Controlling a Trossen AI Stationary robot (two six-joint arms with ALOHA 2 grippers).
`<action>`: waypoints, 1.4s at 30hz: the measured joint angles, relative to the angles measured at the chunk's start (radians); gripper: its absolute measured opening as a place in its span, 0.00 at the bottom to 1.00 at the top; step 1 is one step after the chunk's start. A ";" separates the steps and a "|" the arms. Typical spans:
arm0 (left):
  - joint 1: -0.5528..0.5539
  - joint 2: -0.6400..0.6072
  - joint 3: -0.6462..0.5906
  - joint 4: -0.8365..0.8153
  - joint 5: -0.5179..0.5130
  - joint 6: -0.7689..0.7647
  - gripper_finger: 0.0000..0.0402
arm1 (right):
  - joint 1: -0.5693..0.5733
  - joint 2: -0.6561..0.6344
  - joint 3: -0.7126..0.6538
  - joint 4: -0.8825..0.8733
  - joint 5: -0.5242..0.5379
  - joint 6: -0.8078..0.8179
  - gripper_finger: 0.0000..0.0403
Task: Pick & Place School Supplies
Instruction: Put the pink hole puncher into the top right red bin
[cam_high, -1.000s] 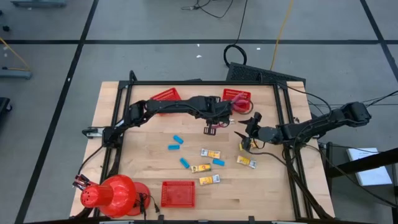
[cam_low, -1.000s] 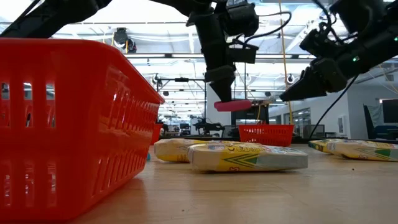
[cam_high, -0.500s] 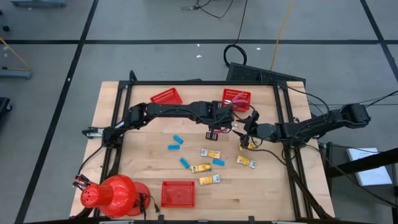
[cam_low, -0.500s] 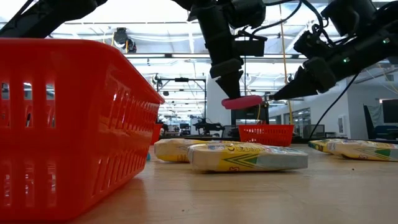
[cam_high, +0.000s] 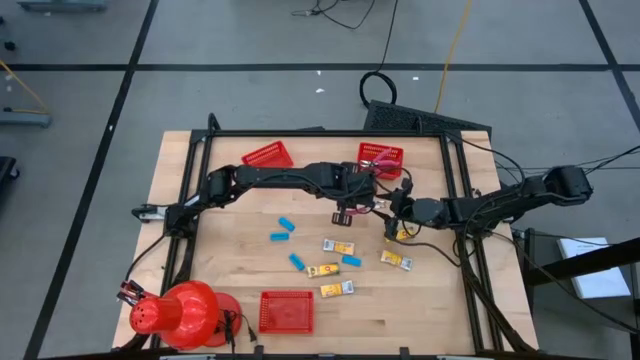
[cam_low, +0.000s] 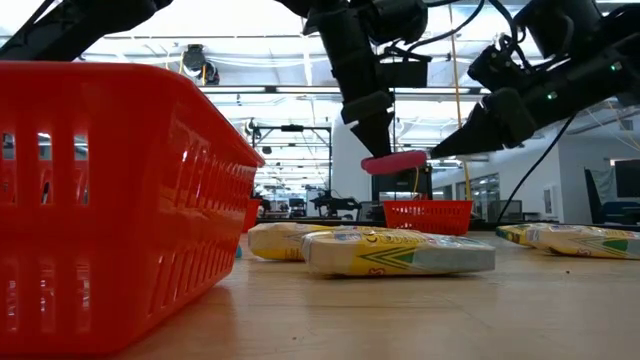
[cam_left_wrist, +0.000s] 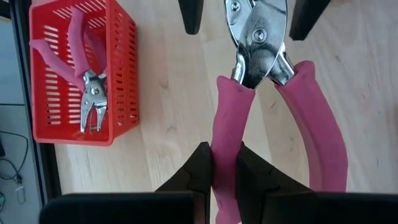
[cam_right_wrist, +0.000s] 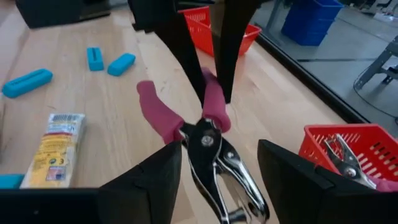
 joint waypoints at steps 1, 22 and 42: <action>0.000 0.000 0.000 0.001 0.000 0.002 0.09 | 0.000 0.000 0.000 0.001 -0.001 -0.001 0.50; -0.002 0.000 0.000 0.001 0.004 0.028 0.09 | 0.001 0.000 0.000 -0.006 -0.045 -0.013 0.23; -0.009 -0.066 0.003 -0.032 0.035 0.014 0.30 | 0.000 0.002 -0.001 -0.038 -0.043 -0.035 0.23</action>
